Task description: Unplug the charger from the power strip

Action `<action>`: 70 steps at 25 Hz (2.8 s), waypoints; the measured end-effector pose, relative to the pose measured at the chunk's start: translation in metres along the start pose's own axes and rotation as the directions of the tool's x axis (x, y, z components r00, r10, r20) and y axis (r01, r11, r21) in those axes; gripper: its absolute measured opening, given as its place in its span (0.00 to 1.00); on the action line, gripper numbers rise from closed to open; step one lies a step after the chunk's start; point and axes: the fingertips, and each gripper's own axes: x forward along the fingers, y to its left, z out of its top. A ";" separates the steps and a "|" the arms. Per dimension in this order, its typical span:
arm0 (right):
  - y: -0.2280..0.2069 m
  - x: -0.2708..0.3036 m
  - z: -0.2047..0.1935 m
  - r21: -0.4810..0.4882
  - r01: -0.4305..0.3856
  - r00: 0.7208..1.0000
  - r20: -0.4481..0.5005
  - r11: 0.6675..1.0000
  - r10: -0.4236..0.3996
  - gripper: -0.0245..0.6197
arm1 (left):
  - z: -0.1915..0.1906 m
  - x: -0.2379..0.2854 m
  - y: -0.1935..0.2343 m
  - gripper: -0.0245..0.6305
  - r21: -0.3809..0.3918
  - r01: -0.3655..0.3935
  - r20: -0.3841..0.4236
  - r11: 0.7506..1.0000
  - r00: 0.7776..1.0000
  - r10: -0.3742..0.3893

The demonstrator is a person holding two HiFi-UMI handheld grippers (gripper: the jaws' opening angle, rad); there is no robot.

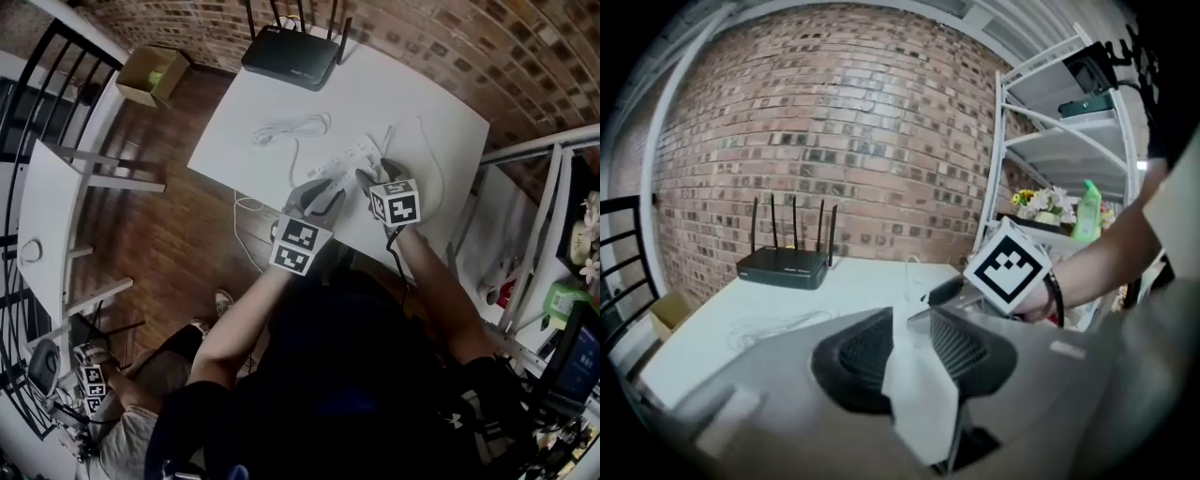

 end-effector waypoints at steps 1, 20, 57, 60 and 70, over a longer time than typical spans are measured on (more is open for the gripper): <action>0.000 0.006 -0.003 -0.007 0.000 1.000 -0.016 1.000 0.000 0.48 | -0.005 0.002 0.000 0.23 -0.002 -0.002 -0.010 1.000 1.000 0.002; 0.013 0.045 -0.018 -0.171 0.001 0.989 -0.142 0.985 -0.026 0.26 | -0.070 0.064 0.023 0.32 0.143 0.008 -0.241 0.990 0.970 0.026; 0.022 0.031 -0.013 -0.098 -0.004 0.985 -0.175 0.995 -0.013 0.26 | -0.091 0.092 0.041 0.33 0.169 0.066 -0.344 0.983 0.939 -0.004; 0.022 0.028 -0.014 -0.075 0.006 0.985 -0.170 0.997 -0.019 0.26 | -0.091 0.091 0.040 0.33 0.172 0.077 -0.353 0.982 0.936 -0.011; 0.028 0.018 0.004 -0.103 0.006 0.996 -0.085 0.995 -0.014 0.26 | -0.092 0.093 0.040 0.33 0.178 0.072 -0.341 0.981 0.940 -0.007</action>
